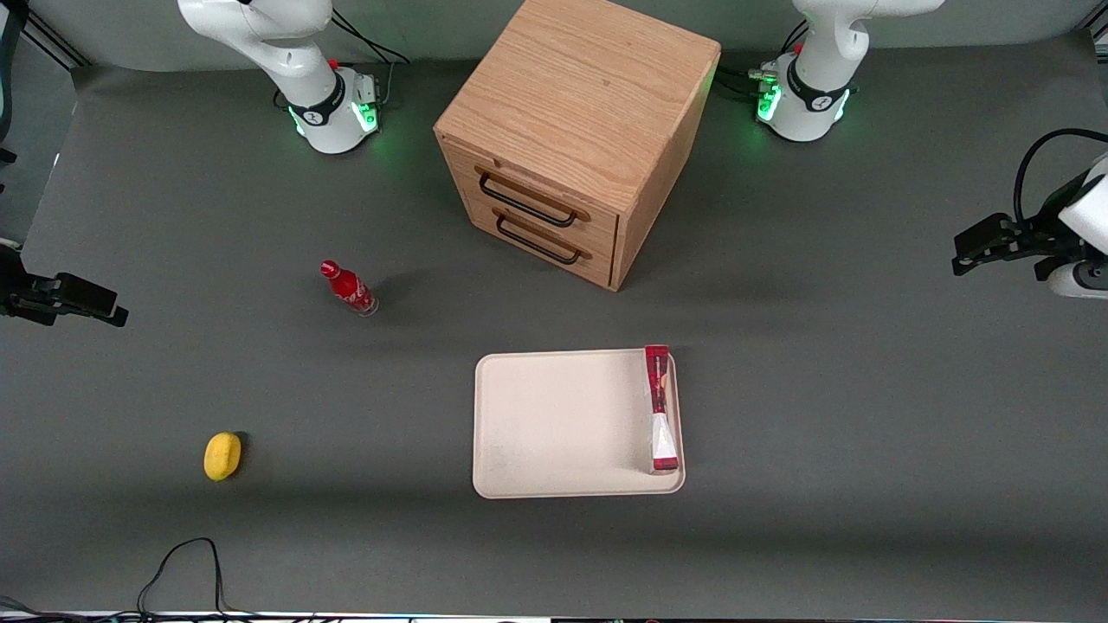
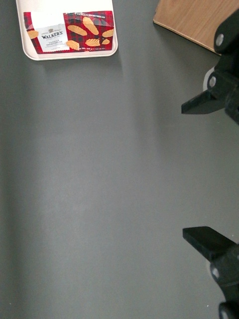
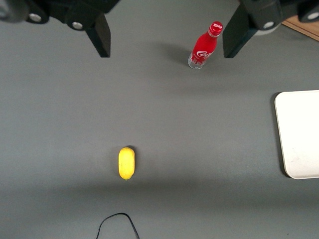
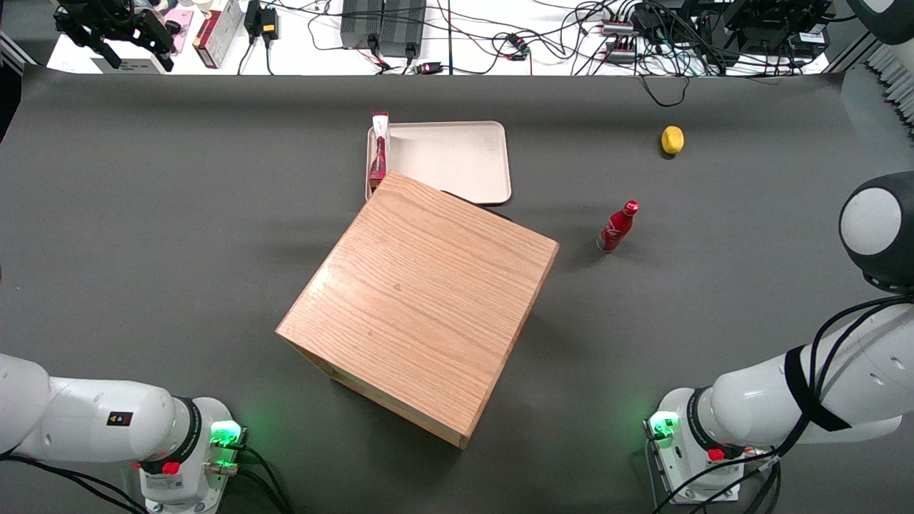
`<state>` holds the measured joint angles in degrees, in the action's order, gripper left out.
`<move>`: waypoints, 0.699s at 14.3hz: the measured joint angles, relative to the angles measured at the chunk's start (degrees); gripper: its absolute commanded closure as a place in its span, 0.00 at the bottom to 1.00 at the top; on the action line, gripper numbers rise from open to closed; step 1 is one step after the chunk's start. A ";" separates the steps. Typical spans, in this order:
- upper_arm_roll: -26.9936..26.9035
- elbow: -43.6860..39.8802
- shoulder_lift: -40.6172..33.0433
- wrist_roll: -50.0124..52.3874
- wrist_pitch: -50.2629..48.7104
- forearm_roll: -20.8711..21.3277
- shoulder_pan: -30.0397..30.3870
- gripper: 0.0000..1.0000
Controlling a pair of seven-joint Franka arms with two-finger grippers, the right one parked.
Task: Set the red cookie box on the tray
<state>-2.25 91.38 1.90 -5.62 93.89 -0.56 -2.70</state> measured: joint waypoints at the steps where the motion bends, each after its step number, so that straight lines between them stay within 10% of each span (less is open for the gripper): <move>1: -0.01 0.00 0.00 -0.33 -0.17 0.00 0.00 0.00; 10: -0.33 0.02 0.00 0.35 -4.46 0.04 0.00 0.00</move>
